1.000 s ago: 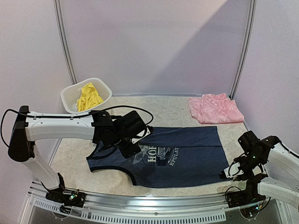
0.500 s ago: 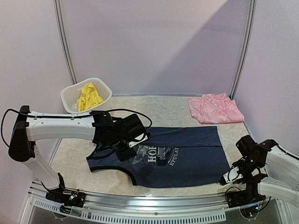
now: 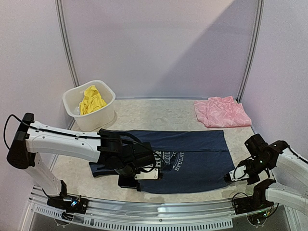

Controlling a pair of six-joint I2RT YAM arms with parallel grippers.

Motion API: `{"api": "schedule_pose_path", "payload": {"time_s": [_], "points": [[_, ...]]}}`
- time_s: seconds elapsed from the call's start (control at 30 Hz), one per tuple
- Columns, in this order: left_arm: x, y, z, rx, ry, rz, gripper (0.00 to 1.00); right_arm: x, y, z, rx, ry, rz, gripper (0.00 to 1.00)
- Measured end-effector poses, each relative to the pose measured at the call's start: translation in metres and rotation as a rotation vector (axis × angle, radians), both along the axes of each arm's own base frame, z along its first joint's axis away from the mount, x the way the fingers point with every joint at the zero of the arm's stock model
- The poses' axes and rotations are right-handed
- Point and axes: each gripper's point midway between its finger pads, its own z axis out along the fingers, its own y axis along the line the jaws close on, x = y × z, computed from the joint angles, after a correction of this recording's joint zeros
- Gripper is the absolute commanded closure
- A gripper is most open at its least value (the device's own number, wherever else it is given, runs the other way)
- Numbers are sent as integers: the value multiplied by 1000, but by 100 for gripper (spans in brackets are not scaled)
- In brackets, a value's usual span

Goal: Fold and stack the mixed laundry pile
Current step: Pick up the 1/3-folded tank top from the center of the board.

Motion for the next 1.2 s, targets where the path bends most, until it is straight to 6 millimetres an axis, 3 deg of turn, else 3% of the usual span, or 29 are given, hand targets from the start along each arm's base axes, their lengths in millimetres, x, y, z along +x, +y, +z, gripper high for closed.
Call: {"api": "schedule_pose_path", "payload": {"time_s": [0.13, 0.47, 0.67, 0.97, 1.03, 1.2], "points": [[-14, 6, -16, 38, 55, -77, 51, 7, 4, 14, 25, -25, -26, 100], [-29, -1, -36, 49, 150, -145, 62, 2, 5, 15, 35, 2, -58, 100], [-33, -2, -57, 88, 189, -150, 64, 5, 6, 18, 40, -2, -69, 100], [-28, -2, -72, 132, 158, -149, 64, 4, 6, 18, 42, 3, -80, 100], [-27, -2, -73, 138, 144, -153, 70, 4, 6, 18, 42, 4, -81, 100], [-23, -4, -75, 165, 83, -176, 99, 4, 6, 18, 43, 5, -84, 100]]}}
